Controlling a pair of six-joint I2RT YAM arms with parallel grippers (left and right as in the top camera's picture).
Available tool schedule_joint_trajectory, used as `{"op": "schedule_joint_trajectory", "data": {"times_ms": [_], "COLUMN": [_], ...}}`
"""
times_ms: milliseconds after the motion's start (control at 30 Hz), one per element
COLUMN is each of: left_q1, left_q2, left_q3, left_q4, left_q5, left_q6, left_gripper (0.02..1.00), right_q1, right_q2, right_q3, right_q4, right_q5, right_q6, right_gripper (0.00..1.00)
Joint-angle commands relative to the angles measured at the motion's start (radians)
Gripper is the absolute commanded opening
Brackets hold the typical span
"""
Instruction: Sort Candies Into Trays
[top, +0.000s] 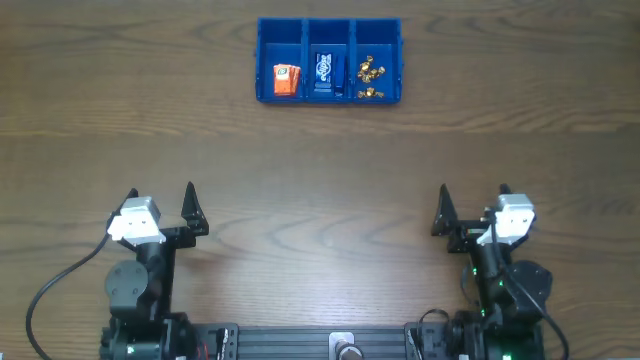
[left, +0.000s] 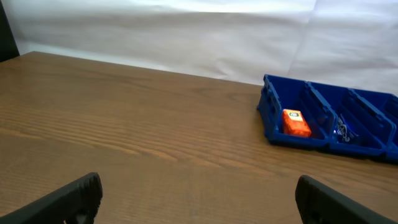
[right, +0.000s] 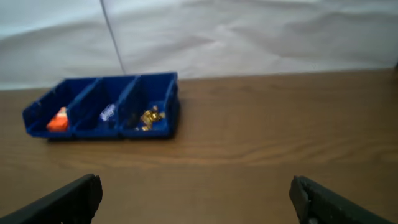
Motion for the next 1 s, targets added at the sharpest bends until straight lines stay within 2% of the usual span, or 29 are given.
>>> {"op": "schedule_joint_trajectory", "data": {"times_ms": [33, 100, 1000], "left_q1": [0.002, 0.002, 0.002], "left_q2": [-0.005, -0.005, -0.005], "left_q3": [-0.033, -0.033, -0.033], "left_q4": [-0.016, -0.016, -0.016], "left_q5": [0.001, 0.001, 0.001], "left_q6": [0.010, 0.010, 0.010], "left_gripper": [0.998, 0.998, 0.998], "right_q1": [-0.005, -0.005, -0.005], "right_q2": [-0.031, -0.031, -0.031], "right_q3": [-0.098, -0.167, -0.166], "right_q4": [0.159, 0.240, 0.214], "right_q5": [-0.032, -0.032, -0.027], "right_q6": [-0.006, -0.006, -0.006], "right_gripper": [0.998, 1.000, 0.998]}}
